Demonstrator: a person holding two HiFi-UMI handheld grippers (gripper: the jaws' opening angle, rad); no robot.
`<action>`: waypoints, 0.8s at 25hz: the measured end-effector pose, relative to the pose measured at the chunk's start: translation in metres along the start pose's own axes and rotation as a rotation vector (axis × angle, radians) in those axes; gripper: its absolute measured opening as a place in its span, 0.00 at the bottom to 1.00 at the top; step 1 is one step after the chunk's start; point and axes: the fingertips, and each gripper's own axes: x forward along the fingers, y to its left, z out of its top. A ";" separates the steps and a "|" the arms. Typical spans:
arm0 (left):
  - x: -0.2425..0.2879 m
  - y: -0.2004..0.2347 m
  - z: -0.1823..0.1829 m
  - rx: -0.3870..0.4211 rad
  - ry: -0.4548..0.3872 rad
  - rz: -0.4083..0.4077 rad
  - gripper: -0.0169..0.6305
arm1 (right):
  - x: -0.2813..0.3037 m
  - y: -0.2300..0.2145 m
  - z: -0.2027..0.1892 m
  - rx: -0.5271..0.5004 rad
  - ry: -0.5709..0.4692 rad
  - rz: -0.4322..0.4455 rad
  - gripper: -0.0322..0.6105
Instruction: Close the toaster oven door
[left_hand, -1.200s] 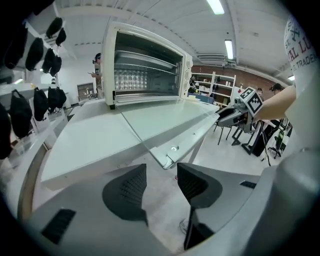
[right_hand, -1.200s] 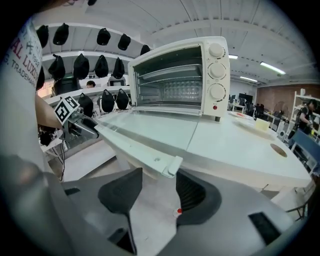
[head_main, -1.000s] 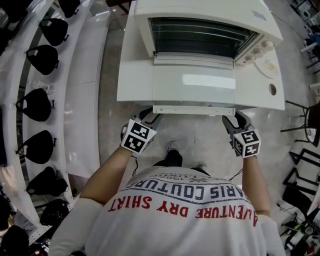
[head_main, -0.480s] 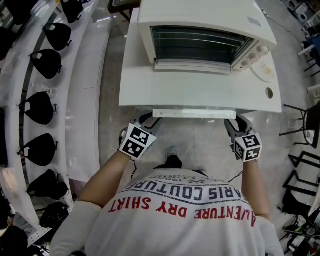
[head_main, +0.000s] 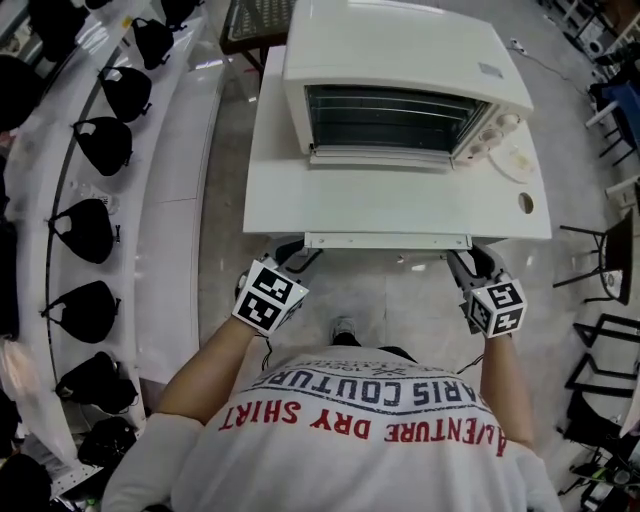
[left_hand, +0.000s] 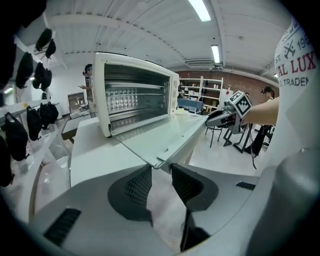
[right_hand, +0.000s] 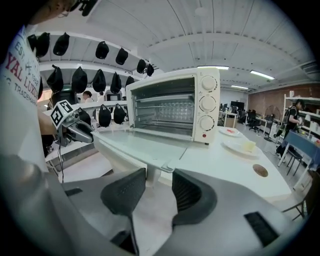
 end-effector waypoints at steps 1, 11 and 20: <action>-0.003 0.000 0.004 0.002 -0.005 0.000 0.25 | -0.002 0.000 0.004 0.005 -0.010 0.001 0.31; -0.025 0.007 0.040 0.007 -0.061 0.026 0.25 | -0.020 0.004 0.044 -0.047 -0.073 -0.015 0.23; -0.040 0.016 0.071 0.002 -0.104 0.046 0.25 | -0.028 0.002 0.079 -0.109 -0.125 -0.026 0.21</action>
